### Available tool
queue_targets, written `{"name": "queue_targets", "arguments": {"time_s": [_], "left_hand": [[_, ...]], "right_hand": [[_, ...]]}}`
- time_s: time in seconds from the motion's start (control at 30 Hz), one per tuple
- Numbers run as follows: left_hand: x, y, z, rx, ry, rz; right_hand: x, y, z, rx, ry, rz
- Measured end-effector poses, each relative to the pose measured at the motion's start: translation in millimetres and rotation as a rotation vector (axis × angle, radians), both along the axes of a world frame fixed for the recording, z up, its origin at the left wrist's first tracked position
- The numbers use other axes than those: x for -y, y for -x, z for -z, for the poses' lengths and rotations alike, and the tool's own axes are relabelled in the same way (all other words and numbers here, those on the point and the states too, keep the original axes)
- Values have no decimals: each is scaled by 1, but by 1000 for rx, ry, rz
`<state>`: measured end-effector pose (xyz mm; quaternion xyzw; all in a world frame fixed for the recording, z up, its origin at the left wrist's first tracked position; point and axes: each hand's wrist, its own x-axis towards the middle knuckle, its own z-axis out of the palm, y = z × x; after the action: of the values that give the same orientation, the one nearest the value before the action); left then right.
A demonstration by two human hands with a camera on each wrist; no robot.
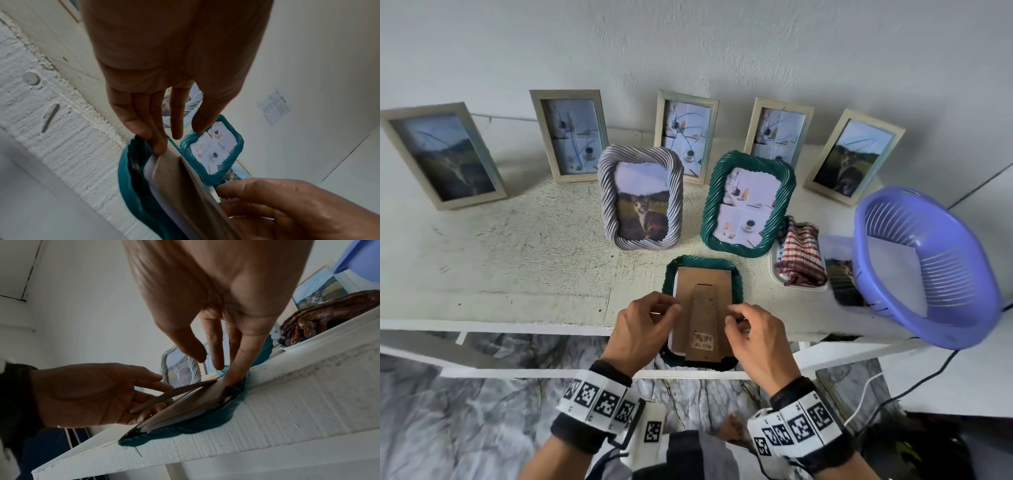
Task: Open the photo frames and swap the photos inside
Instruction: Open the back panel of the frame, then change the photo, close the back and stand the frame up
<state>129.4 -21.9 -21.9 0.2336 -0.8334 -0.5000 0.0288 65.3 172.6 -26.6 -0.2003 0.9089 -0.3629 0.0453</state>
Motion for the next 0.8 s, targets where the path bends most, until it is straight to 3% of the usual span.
{"name": "queue_targets", "arguments": {"time_s": [0.37, 0.8], "left_hand": [[-4, 1, -1, -4, 118, 59], [-8, -1, 3, -22, 230, 130]], "right_hand": [[5, -1, 1, -83, -41, -38], [8, -7, -1, -20, -203, -136]]}}
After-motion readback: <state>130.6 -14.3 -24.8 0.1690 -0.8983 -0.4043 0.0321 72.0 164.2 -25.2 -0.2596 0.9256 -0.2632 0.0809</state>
